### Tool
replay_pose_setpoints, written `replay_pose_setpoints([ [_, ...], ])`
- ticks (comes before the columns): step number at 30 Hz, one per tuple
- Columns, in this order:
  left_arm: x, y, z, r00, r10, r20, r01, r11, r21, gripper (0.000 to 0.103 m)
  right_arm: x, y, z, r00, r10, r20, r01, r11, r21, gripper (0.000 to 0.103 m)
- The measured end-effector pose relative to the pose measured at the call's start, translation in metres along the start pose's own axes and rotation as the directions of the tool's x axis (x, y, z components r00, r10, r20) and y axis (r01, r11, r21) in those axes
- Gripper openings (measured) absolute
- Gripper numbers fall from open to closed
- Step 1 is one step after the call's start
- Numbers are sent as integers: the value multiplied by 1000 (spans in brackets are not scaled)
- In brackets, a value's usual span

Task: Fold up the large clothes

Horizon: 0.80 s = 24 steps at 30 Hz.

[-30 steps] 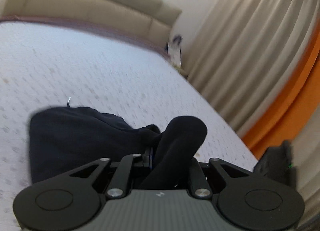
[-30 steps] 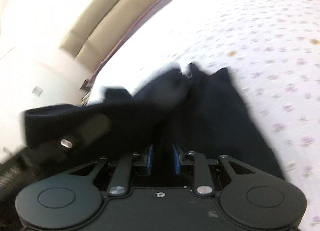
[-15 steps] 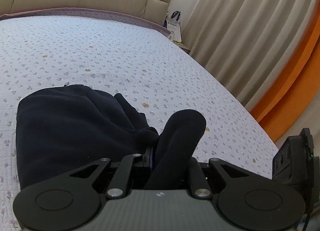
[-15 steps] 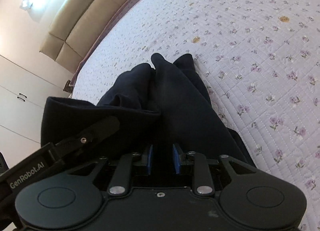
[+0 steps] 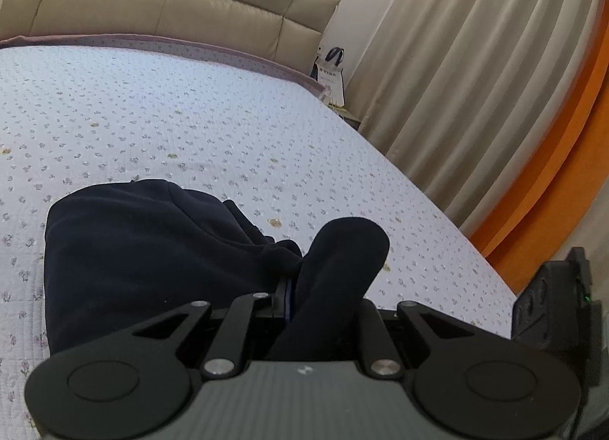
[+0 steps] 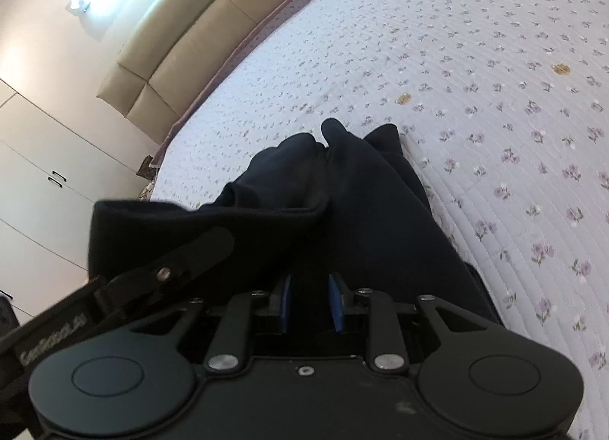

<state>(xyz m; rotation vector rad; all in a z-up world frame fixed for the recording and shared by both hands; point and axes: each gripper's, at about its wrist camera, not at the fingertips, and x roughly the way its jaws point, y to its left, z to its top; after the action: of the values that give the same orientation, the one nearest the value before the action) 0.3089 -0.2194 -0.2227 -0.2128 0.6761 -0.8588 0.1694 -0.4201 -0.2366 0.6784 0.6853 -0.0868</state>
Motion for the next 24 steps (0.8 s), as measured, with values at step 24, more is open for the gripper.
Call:
replay_pose_setpoints([
  [24,-39,26,-15,994,-67,90,85,975,-203,12,105,-33,71,869,416,-268,-378,908,181,28],
])
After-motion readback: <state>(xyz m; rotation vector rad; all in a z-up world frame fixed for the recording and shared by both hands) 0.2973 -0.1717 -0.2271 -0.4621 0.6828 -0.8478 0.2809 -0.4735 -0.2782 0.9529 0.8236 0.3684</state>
